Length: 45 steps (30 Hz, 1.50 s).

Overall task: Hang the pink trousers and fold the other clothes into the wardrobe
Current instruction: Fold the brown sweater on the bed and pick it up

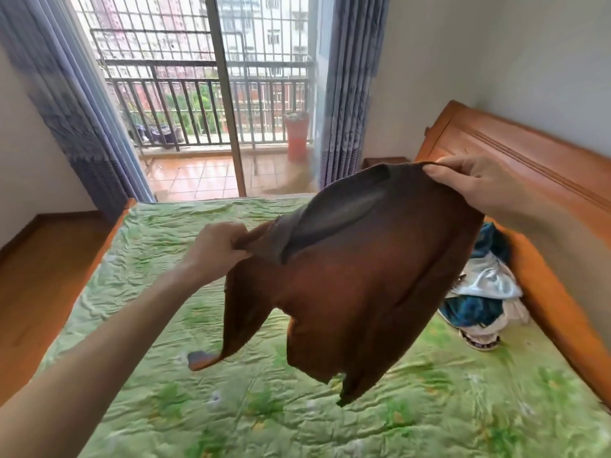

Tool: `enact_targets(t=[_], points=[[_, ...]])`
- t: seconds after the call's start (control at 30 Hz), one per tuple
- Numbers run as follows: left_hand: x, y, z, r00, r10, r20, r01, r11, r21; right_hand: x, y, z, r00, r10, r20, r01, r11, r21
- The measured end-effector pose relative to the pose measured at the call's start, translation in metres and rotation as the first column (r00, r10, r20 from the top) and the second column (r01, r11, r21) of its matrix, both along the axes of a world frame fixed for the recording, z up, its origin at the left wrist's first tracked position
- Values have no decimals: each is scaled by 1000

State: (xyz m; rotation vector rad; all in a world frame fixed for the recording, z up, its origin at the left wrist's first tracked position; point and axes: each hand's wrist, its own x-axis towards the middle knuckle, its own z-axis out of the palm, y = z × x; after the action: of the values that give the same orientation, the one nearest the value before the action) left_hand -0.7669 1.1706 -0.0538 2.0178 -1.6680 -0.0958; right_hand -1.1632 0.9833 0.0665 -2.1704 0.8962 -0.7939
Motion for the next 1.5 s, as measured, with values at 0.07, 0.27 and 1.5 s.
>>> enact_targets(t=[0.07, 0.27, 1.5], points=[[14, 4, -1, 986, 11, 165, -25, 996, 84, 12, 0, -3, 997, -22, -70, 16, 995, -95], [60, 10, 0, 976, 184, -117, -194, 977, -85, 45, -5, -16, 960, -115, -256, -21, 880, -475], [33, 103, -20, 956, -98, -278, 130, 986, 100, -21, 10, -62, 841, 293, -455, -273, 956, 111]])
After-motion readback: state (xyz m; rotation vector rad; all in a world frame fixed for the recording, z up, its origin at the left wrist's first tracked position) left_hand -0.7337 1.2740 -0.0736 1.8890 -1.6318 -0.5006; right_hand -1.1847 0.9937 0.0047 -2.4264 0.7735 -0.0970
